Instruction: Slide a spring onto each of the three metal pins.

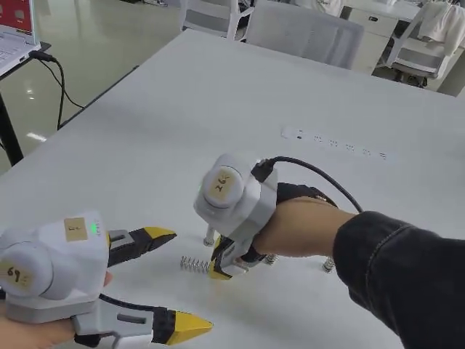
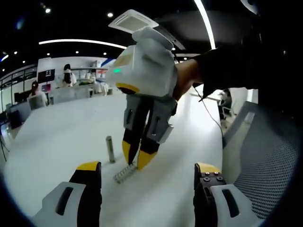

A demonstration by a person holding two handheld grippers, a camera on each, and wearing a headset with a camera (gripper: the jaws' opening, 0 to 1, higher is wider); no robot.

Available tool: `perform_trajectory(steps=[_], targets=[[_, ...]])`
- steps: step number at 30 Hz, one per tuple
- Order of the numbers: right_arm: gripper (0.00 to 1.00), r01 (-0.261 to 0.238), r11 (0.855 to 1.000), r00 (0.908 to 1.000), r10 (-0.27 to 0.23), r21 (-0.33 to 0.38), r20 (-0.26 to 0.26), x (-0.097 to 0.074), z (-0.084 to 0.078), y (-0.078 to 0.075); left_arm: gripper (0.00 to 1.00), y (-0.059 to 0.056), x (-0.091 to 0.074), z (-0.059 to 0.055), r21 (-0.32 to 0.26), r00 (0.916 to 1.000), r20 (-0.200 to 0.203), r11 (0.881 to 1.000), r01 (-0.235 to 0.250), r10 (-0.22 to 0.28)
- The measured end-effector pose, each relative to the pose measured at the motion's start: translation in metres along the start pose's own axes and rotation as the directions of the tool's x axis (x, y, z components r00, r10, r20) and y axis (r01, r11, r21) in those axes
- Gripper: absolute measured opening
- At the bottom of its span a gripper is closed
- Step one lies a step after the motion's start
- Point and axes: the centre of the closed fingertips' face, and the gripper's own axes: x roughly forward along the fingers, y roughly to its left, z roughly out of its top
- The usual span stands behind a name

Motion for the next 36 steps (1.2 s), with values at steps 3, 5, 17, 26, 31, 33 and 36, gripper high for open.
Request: perform_trajectory(steps=[3,5,17,26,31,33,36], targets=[[0.09,-0.002,1.000,1.0000,0.002,-0.003,-0.006,0.001,0.000,0.000,0.76,0.001,0.000,0.000,-0.001,1.0000,0.000,1.000,-0.002,0.002],[0.09,-0.003,1.000,0.9999,0.003,-0.007,-0.010,0.003,0.000,0.001,0.76,0.001,-0.001,0.000,-0.001,1.0000,0.000,1.000,-0.003,0.003],[0.08,-0.003,1.000,0.9999,0.003,-0.014,-0.015,-0.001,0.000,0.005,0.75,0.001,-0.002,-0.004,-0.001,0.9999,-0.011,1.000,-0.004,0.004],[0.08,-0.023,0.999,0.9997,0.022,-0.033,-0.006,-0.016,0.001,0.016,0.70,-0.001,-0.001,-0.004,0.011,0.9997,-0.024,1.000,0.005,-0.005],[0.08,-0.032,0.999,0.9995,0.032,-0.043,0.001,-0.028,0.000,0.023,0.67,-0.003,-0.002,-0.003,0.016,0.9996,-0.025,1.000,0.009,-0.009],[0.08,-0.037,0.998,0.9993,0.037,-0.043,0.007,-0.033,0.000,0.026,0.65,-0.004,-0.001,-0.003,0.019,0.9996,-0.025,1.000,0.013,-0.012],[0.08,-0.044,0.998,0.9989,0.044,-0.046,0.012,-0.040,0.000,0.030,0.61,-0.006,-0.001,-0.001,0.026,0.9995,-0.022,0.999,0.022,-0.021]])
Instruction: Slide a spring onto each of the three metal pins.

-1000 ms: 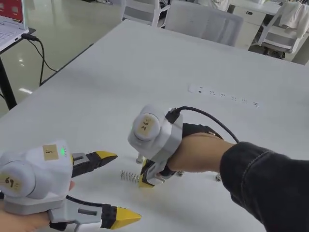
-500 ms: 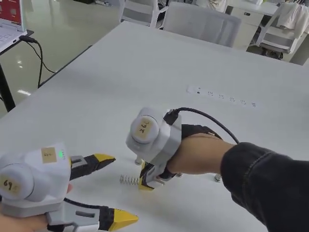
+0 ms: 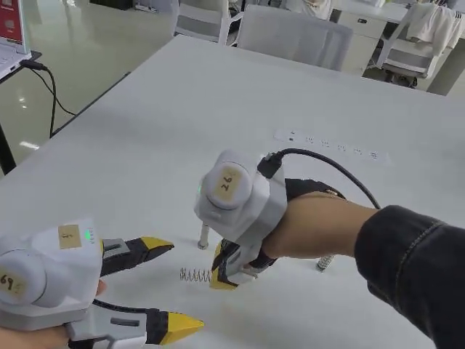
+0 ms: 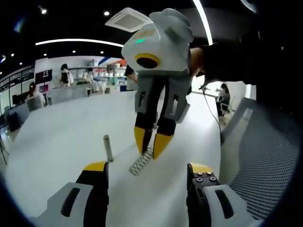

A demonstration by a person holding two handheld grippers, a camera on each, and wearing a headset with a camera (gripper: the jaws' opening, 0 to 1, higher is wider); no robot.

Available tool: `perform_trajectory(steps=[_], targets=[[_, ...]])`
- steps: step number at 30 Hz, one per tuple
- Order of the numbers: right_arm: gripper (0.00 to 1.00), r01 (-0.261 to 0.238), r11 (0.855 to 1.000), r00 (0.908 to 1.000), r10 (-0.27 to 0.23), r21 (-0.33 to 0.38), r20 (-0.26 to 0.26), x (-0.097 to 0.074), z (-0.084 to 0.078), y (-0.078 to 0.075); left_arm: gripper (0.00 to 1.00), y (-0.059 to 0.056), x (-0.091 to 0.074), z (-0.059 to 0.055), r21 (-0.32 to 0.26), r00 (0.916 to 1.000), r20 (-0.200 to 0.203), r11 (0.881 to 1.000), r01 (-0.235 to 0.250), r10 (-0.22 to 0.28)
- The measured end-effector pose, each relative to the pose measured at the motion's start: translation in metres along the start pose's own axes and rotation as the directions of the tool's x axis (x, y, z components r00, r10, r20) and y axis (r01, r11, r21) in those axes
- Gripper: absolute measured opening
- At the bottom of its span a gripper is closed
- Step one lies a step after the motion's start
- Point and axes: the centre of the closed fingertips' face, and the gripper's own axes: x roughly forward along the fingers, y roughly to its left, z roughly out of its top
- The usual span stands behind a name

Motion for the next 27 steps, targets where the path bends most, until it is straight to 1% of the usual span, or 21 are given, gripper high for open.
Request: perform_trajectory(steps=[4,12,21,27], targets=[[0.08,-0.003,1.000,1.0000,0.003,-0.013,0.000,-0.006,0.001,0.005,0.55,-0.002,0.000,0.003,0.013,1.0000,0.004,1.000,0.008,-0.008],[0.08,-0.013,0.999,0.9999,0.013,-0.037,-0.002,-0.014,0.001,0.012,0.47,-0.006,0.000,0.008,0.031,0.9995,0.014,0.999,0.026,-0.027],[0.08,-0.014,0.998,0.9999,0.014,-0.059,0.000,-0.023,0.002,0.018,0.30,-0.014,0.002,0.014,0.075,0.9974,0.020,0.995,0.067,-0.069],[0.08,-0.022,0.997,0.9997,0.022,-0.073,-0.002,-0.026,0.001,0.023,0.20,-0.019,0.002,0.016,0.114,0.9960,0.009,0.990,0.088,-0.089]])
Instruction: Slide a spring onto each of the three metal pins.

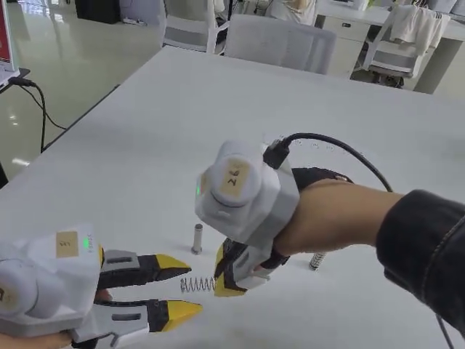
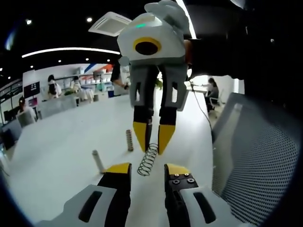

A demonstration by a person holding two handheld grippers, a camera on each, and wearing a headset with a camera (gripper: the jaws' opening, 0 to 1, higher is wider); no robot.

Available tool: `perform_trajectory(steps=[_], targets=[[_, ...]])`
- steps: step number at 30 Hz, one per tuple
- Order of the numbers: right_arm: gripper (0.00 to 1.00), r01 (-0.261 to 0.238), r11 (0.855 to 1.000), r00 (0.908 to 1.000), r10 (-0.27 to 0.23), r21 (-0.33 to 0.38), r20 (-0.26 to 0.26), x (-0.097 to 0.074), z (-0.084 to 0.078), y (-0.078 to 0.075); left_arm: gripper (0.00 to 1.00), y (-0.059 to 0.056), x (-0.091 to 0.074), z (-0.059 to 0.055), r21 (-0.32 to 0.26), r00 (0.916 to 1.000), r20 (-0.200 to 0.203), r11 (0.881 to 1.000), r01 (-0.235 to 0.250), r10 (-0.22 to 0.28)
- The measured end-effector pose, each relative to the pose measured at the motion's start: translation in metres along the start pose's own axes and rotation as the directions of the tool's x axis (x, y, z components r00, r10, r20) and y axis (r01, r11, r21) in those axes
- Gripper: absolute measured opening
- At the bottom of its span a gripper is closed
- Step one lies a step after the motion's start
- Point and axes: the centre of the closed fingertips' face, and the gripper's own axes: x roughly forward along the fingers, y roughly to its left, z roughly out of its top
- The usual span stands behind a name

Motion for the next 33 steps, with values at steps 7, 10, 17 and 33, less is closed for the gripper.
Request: perform_trajectory(steps=[7,10,17,33], targets=[[0.08,-0.015,1.000,0.9999,0.015,-0.016,-0.003,-0.003,-0.002,0.005,0.08,-0.006,0.000,0.001,0.040,0.9995,-0.013,0.999,0.030,-0.030],[0.08,-0.027,0.999,0.9996,0.027,-0.020,-0.007,-0.003,-0.003,0.008,0.05,-0.007,0.001,0.001,0.054,0.9992,-0.018,0.998,0.037,-0.036],[0.08,-0.028,0.999,0.9996,0.028,-0.028,-0.005,-0.005,-0.002,0.009,0.03,-0.011,0.001,-0.001,0.081,0.9984,-0.035,0.996,0.047,-0.044],[0.08,0.004,0.998,0.9990,-0.001,-0.061,0.045,-0.023,0.021,0.010,0.02,-0.010,0.003,-0.002,0.082,0.9983,-0.036,0.995,0.049,-0.046]])
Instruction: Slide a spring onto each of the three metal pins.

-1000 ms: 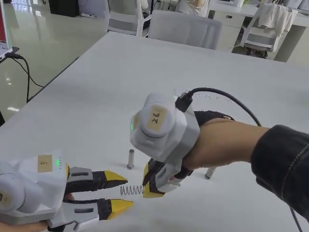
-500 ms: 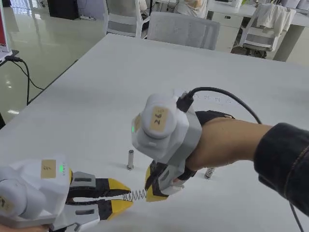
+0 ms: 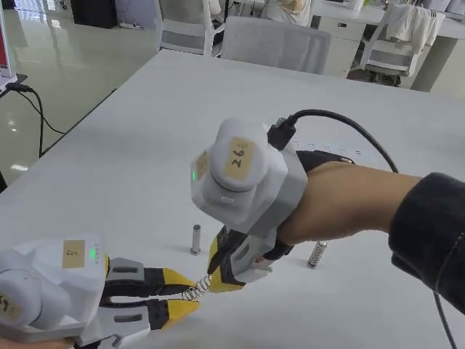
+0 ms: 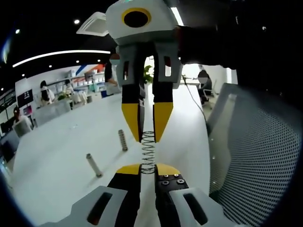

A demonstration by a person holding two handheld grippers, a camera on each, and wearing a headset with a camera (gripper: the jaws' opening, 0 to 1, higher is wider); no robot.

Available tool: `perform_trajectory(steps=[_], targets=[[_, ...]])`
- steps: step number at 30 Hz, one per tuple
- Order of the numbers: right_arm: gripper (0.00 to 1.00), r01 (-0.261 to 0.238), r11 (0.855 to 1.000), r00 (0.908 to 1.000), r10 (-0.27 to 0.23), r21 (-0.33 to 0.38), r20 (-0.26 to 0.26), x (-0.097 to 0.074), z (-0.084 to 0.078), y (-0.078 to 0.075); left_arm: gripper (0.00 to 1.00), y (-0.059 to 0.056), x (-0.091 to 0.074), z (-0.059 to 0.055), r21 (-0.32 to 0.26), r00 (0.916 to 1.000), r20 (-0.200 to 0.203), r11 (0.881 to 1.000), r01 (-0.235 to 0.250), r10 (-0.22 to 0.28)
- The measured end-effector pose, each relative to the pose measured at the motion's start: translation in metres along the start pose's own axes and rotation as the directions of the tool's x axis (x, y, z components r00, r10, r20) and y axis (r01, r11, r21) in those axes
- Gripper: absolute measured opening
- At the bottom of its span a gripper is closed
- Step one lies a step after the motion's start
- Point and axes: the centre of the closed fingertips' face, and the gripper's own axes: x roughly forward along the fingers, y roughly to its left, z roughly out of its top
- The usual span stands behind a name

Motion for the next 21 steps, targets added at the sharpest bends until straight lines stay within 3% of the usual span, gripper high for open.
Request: perform_trajectory(steps=[9,21], targets=[[0.08,0.015,1.000,0.9987,-0.014,-0.018,0.049,-0.006,0.020,0.001,0.02,0.000,0.000,0.004,-0.001,0.9999,0.015,1.000,-0.001,0.001],[0.08,0.002,1.000,0.9988,-0.001,-0.017,0.050,-0.003,0.019,0.004,0.02,-0.002,0.000,0.005,0.001,0.9999,0.015,1.000,-0.002,0.002]])
